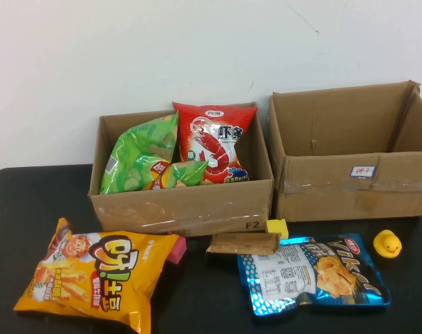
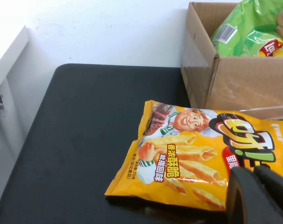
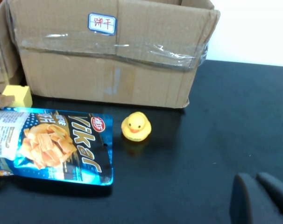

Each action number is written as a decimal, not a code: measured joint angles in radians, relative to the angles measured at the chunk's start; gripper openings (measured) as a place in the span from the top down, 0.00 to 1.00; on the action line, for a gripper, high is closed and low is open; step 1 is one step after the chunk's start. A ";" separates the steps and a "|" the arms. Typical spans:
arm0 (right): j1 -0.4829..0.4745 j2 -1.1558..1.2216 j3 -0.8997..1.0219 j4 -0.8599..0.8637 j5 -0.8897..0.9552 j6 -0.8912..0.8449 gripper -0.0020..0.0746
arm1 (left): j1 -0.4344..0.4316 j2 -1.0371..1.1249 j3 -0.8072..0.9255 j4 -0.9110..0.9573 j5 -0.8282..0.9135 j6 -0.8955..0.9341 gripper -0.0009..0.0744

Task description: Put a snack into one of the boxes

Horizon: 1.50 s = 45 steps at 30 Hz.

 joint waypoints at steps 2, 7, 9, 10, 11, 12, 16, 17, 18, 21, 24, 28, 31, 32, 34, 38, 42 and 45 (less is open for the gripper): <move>0.000 0.000 0.000 -0.003 0.000 0.000 0.98 | 0.000 0.000 0.000 0.000 0.000 0.000 0.99; 0.000 0.000 0.004 -0.005 -0.026 0.000 0.98 | 0.000 0.000 0.000 0.000 -0.019 0.000 0.99; 0.000 0.000 0.006 -0.005 -0.066 0.000 0.98 | 0.000 0.000 0.004 0.000 -0.047 0.000 0.99; 0.000 0.000 0.006 -0.005 -0.091 0.000 0.98 | 0.000 0.000 0.006 0.000 -0.066 0.000 0.99; 0.000 0.000 0.006 -0.005 -0.179 0.000 0.98 | 0.000 0.000 0.006 0.000 -0.121 0.000 0.99; 0.000 0.000 0.006 -0.005 -0.236 0.000 0.98 | 0.000 0.000 0.006 0.000 -0.165 0.000 0.99; 0.000 0.000 0.006 -0.007 -0.496 0.000 0.98 | 0.000 0.000 0.006 0.000 -0.387 0.000 0.99; 0.000 0.000 0.006 -0.007 -0.564 0.000 0.98 | 0.000 0.000 0.006 0.000 -0.456 0.000 0.99; 0.000 0.000 0.006 -0.007 -0.627 0.002 0.98 | 0.000 0.000 0.006 0.000 -0.527 0.000 0.99; 0.000 0.000 0.006 -0.007 -0.778 0.014 0.98 | 0.000 0.000 0.006 0.000 -0.719 -0.010 0.99; 0.000 0.000 0.006 -0.005 -0.893 0.030 0.98 | 0.000 0.000 0.006 0.000 -0.883 -0.012 0.99; 0.000 0.000 0.006 -0.001 -0.938 0.034 0.98 | 0.000 0.000 0.006 -0.005 -1.033 -0.016 0.99; 0.000 0.000 0.006 0.023 -0.942 0.014 0.98 | 0.000 0.000 0.006 -0.032 -1.061 -0.055 0.99; 0.000 0.000 0.006 0.041 -0.944 -0.005 0.98 | 0.000 0.000 0.006 -0.042 -1.044 -0.095 0.99; 0.000 0.000 0.006 0.084 -0.945 -0.052 0.98 | 0.000 -0.002 0.003 -0.042 -0.949 -0.177 0.99; 0.000 0.000 -0.026 0.168 -0.850 -0.092 0.98 | 0.000 -0.002 -0.115 0.072 -0.531 -0.254 0.99; 0.000 0.000 -0.165 0.244 -0.565 -0.197 0.98 | 0.000 0.024 -0.308 0.152 -0.193 -0.261 0.99; 0.000 0.030 -0.277 0.263 -0.392 -0.269 0.98 | 0.000 0.105 -0.446 0.166 -0.027 -0.261 0.99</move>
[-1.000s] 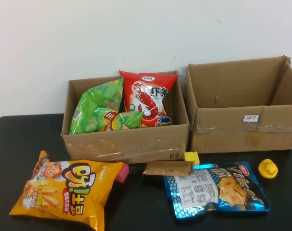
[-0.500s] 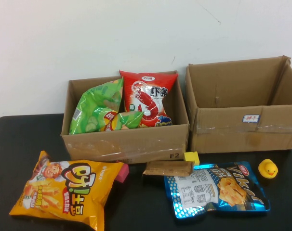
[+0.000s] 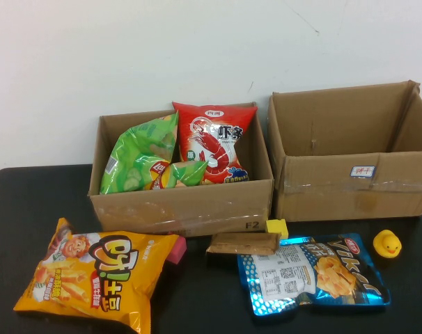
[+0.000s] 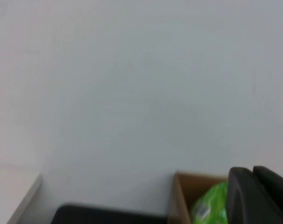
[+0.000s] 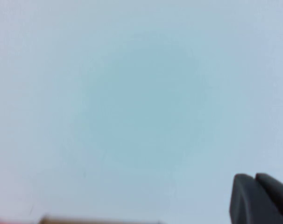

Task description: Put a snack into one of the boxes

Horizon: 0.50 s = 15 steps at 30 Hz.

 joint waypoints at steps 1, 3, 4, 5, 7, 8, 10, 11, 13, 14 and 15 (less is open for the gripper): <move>0.000 0.017 -0.024 0.002 0.039 -0.008 0.98 | 0.000 0.027 -0.029 0.000 0.048 0.000 0.99; 0.000 0.067 -0.066 0.004 0.131 -0.020 0.98 | 0.000 0.099 -0.083 0.002 0.126 0.020 0.99; 0.000 0.091 -0.076 0.005 0.161 -0.023 0.98 | 0.000 0.129 -0.096 -0.001 0.145 0.033 0.99; 0.000 0.122 -0.084 0.005 0.194 -0.022 0.98 | 0.000 0.166 -0.103 -0.004 0.157 0.050 0.99; 0.000 0.191 -0.088 0.005 0.249 -0.022 0.98 | 0.000 0.237 -0.105 -0.014 0.158 0.054 0.99; 0.000 0.228 -0.088 0.005 0.274 -0.022 0.98 | 0.000 0.269 -0.105 -0.019 0.143 0.038 0.99; 0.000 0.300 -0.086 -0.001 0.301 -0.022 0.98 | 0.000 0.327 -0.097 -0.021 0.095 -0.004 0.99; 0.000 0.339 -0.081 -0.006 0.303 -0.022 0.98 | 0.000 0.358 -0.096 -0.026 0.075 -0.021 0.99; 0.000 0.409 -0.069 -0.006 0.303 -0.022 0.98 | 0.000 0.422 -0.096 -0.028 0.043 -0.037 0.99; 0.000 0.445 -0.066 -0.006 0.303 -0.022 0.98 | 0.000 0.448 -0.096 -0.029 0.038 -0.043 0.99; 0.000 0.478 -0.065 0.000 0.303 -0.022 0.98 | 0.000 0.481 -0.096 -0.029 0.036 -0.048 0.99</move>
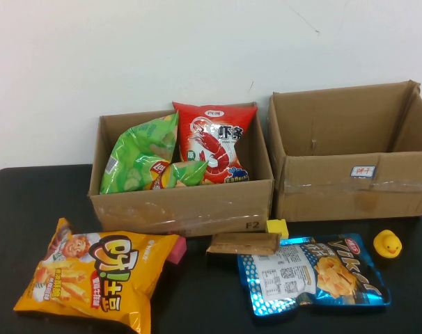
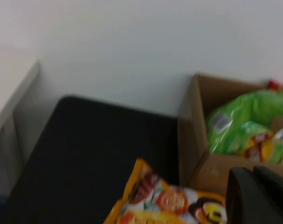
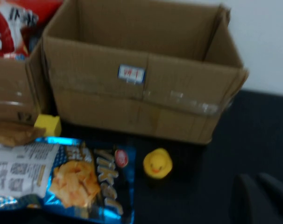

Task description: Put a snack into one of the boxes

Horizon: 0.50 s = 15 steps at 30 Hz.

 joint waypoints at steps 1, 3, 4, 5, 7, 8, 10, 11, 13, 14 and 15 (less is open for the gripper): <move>0.000 0.029 0.000 0.009 -0.005 0.002 0.98 | 0.000 0.033 0.000 0.000 0.000 -0.002 0.99; 0.000 0.076 0.000 0.043 -0.011 0.004 0.98 | 0.000 0.094 0.000 0.000 0.002 -0.004 0.98; 0.000 0.090 0.000 0.055 -0.016 0.004 0.98 | 0.000 0.127 0.000 0.000 0.006 0.001 0.98; 0.000 0.114 0.000 0.077 -0.023 0.004 0.98 | 0.000 0.197 -0.013 -0.005 0.050 0.029 0.96; 0.000 0.124 0.000 0.084 -0.033 0.004 0.98 | 0.000 0.269 -0.050 -0.009 0.133 0.101 0.96; 0.000 0.124 0.000 0.085 -0.042 0.004 0.98 | 0.000 0.311 -0.078 -0.014 0.190 0.141 0.96; 0.000 0.124 0.000 0.090 -0.068 0.004 0.98 | 0.000 0.386 -0.132 -0.024 0.292 0.194 0.96; 0.000 0.124 0.000 0.090 -0.077 0.004 0.98 | 0.000 0.426 -0.160 -0.041 0.338 0.210 0.96; 0.000 0.124 0.000 0.090 -0.086 0.004 0.98 | 0.000 0.499 -0.207 -0.077 0.403 0.242 0.96; 0.000 0.124 0.000 0.091 -0.091 0.004 0.98 | 0.000 0.533 -0.226 -0.114 0.427 0.269 0.96; 0.000 0.124 0.000 0.091 -0.091 0.004 0.98 | 0.000 0.566 -0.243 -0.161 0.448 0.302 0.96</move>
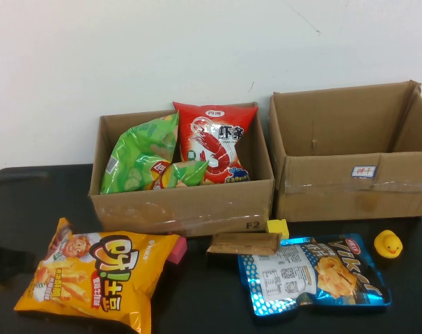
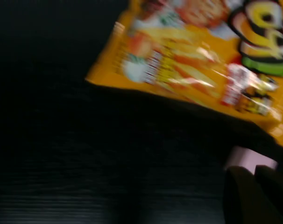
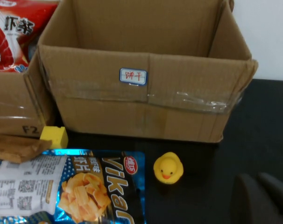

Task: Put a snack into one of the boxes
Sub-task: Pick up the potato chip

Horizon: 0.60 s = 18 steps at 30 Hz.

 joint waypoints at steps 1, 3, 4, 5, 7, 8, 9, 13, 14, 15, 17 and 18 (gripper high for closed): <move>0.000 0.000 0.000 0.000 -0.002 0.000 0.98 | 0.000 0.026 -0.011 -0.051 0.012 0.037 0.96; 0.000 0.000 0.000 0.000 -0.004 0.000 0.98 | -0.013 0.088 -0.026 -0.139 0.022 0.113 0.94; 0.000 0.000 0.000 0.001 -0.007 0.000 0.98 | -0.025 0.111 -0.028 -0.162 0.019 0.142 0.93; 0.000 0.000 0.000 0.001 -0.010 0.000 0.98 | -0.048 0.138 -0.028 -0.180 0.007 0.172 0.90; 0.000 0.000 0.000 0.001 -0.012 0.000 0.98 | -0.101 0.191 -0.028 -0.196 -0.024 0.206 0.82; 0.000 0.000 0.000 0.001 -0.014 0.000 0.98 | -0.134 0.215 -0.028 -0.198 -0.046 0.219 0.76; 0.000 0.000 0.000 0.001 -0.014 0.000 0.98 | -0.168 0.239 -0.028 -0.198 -0.070 0.227 0.68; 0.000 0.000 0.000 0.001 -0.014 0.000 0.98 | -0.302 0.322 -0.033 -0.156 -0.173 0.236 0.31; 0.000 0.000 0.000 0.001 -0.014 0.000 0.98 | -0.334 0.347 -0.042 -0.125 -0.191 0.236 0.22; 0.000 0.000 0.000 0.001 -0.014 0.000 0.98 | -0.363 0.374 -0.053 -0.082 -0.202 0.229 0.17; 0.000 0.000 0.000 0.005 -0.014 0.000 0.98 | -0.409 0.425 -0.077 0.026 -0.208 0.166 0.11; 0.000 0.000 0.000 0.010 -0.014 0.000 0.98 | -0.431 0.456 -0.092 0.101 -0.208 0.108 0.10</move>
